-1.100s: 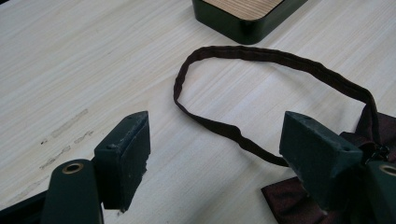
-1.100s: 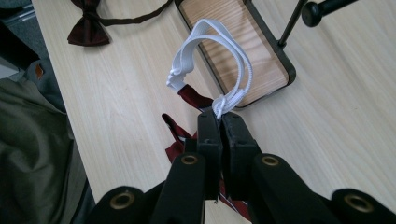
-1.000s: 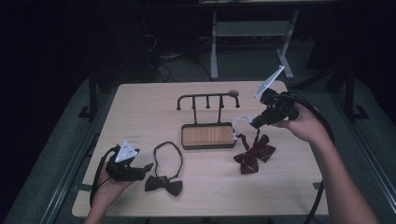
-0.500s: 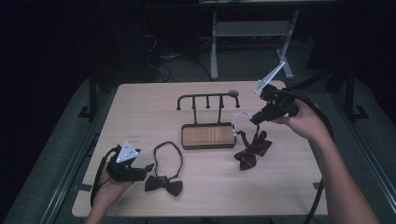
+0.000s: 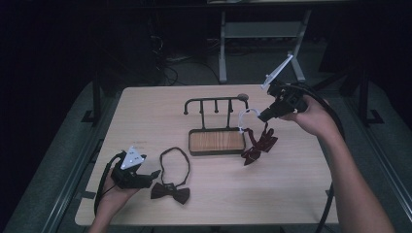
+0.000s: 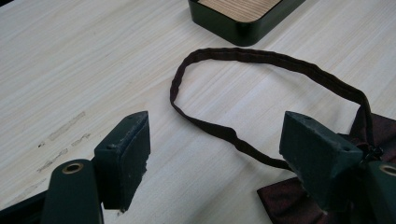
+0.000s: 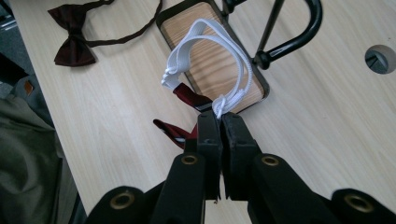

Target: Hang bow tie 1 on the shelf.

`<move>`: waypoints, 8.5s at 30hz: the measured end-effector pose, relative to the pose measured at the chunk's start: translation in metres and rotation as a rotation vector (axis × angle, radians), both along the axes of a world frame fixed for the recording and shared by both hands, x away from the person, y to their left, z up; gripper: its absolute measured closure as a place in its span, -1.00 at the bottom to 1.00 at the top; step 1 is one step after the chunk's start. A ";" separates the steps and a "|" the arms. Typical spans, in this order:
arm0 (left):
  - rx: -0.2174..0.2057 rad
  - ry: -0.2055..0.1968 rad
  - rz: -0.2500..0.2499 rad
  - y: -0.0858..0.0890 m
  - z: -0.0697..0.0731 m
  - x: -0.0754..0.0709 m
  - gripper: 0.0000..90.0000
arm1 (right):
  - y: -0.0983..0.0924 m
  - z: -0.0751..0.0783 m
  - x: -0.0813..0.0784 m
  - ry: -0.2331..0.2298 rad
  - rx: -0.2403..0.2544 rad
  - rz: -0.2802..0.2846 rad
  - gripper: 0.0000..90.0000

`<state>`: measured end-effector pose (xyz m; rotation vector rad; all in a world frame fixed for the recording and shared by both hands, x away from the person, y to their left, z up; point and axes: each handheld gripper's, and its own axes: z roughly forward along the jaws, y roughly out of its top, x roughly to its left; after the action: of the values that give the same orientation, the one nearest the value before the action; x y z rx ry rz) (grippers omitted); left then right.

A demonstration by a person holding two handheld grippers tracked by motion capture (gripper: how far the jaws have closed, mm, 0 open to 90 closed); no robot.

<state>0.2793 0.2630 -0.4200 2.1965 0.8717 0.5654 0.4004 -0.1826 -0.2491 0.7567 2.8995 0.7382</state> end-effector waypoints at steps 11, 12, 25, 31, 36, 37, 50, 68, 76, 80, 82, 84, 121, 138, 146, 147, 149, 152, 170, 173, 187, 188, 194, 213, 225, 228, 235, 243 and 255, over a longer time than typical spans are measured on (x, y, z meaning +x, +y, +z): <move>-0.005 0.005 -0.001 -0.001 0.000 0.000 -0.44 | 0.001 0.003 0.014 0.013 -0.014 -0.035 0.93; -0.005 0.004 -0.001 -0.001 0.000 0.000 -0.44 | 0.001 0.003 0.015 0.016 -0.014 -0.041 0.93; -0.006 0.005 -0.002 -0.001 0.000 0.000 -0.44 | 0.003 -0.002 0.032 0.033 -0.019 -0.073 0.93; -0.008 0.003 -0.002 -0.001 0.000 0.000 -0.44 | 0.002 -0.005 0.038 0.036 -0.017 -0.091 0.93; -0.008 0.004 -0.004 -0.001 0.000 0.000 -0.44 | 0.001 -0.006 0.042 0.037 -0.009 -0.112 0.92; -0.008 0.004 -0.004 -0.001 0.000 0.000 -0.44 | 0.001 -0.007 0.043 0.037 -0.008 -0.112 0.92; -0.007 0.002 -0.003 -0.001 0.000 0.000 -0.44 | 0.002 -0.012 0.051 0.047 -0.004 -0.135 0.92; -0.003 0.002 -0.007 -0.001 0.000 0.000 -0.44 | -0.002 -0.027 0.053 0.075 0.005 -0.141 0.75; 0.000 0.005 -0.008 -0.001 0.000 0.000 -0.44 | -0.006 -0.034 0.050 0.088 0.013 -0.138 0.70; 0.000 0.004 -0.007 -0.001 0.000 0.000 -0.44 | -0.010 -0.038 0.047 0.091 0.043 -0.133 0.67; 0.002 0.006 -0.007 -0.001 -0.001 0.000 -0.44 | -0.011 -0.041 0.045 0.094 0.047 -0.137 0.66; 0.002 0.004 -0.010 -0.002 -0.001 0.000 -0.44 | -0.013 -0.042 0.043 0.091 0.057 -0.134 0.66; 0.005 0.014 -0.011 -0.003 -0.002 0.001 -0.44 | -0.031 -0.083 0.015 0.126 0.091 -0.125 0.43; 0.008 0.019 -0.011 -0.004 -0.003 0.001 -0.44 | -0.041 -0.107 0.000 0.141 0.117 -0.124 0.28; 0.006 0.020 -0.009 -0.005 -0.003 0.001 -0.44 | -0.044 -0.114 -0.008 0.141 0.122 -0.121 0.24; 0.007 0.022 -0.008 -0.005 -0.003 0.001 -0.44 | -0.045 -0.116 -0.009 0.139 0.127 -0.121 0.24; 0.007 0.020 -0.008 -0.005 -0.003 0.001 -0.44 | -0.045 -0.117 -0.010 0.139 0.127 -0.122 0.24; 0.004 0.019 -0.007 -0.005 -0.004 0.001 -0.44 | -0.046 -0.119 -0.011 0.136 0.129 -0.119 0.23; 0.001 0.028 -0.003 -0.006 -0.005 0.002 -0.44 | -0.053 -0.132 -0.026 0.142 0.146 -0.125 0.16; 0.013 0.029 -0.010 -0.006 -0.004 0.002 -0.44 | -0.054 -0.133 -0.030 0.135 0.153 -0.129 0.14; 0.010 0.036 -0.012 -0.006 -0.005 0.005 -0.44 | -0.056 -0.144 -0.042 0.130 0.159 -0.134 0.08; 0.006 0.037 -0.010 -0.007 -0.005 0.005 -0.44 | -0.056 -0.147 -0.044 0.126 0.154 -0.136 0.07; -0.004 0.039 -0.009 -0.006 -0.004 0.006 -0.44 | -0.056 -0.151 -0.050 0.121 0.159 -0.136 0.06; 0.020 0.068 -0.020 -0.015 0.004 0.018 -0.43 | -0.059 -0.167 -0.066 0.113 0.160 -0.156 -0.02; 0.058 0.099 0.002 -0.018 0.003 0.033 -0.27 | -0.058 -0.174 -0.071 0.107 0.144 -0.176 -0.09; 0.059 0.102 0.005 -0.018 0.003 0.036 -0.27 | -0.059 -0.174 -0.072 0.104 0.144 -0.176 -0.10; 0.075 0.141 0.015 -0.021 0.001 0.048 -0.19 | -0.062 -0.171 -0.074 0.101 0.165 -0.180 -0.10; 0.103 0.177 0.024 -0.025 -0.001 0.062 -0.09 | -0.062 -0.170 -0.075 0.098 0.165 -0.180 -0.11; 0.134 0.248 0.057 -0.030 -0.015 0.080 0.05 | -0.060 -0.165 -0.078 0.089 0.171 -0.175 -0.11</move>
<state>0.3598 0.2328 -0.4349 2.4052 1.0544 0.3927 0.3225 -0.2429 -0.4140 1.0712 2.8240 0.9627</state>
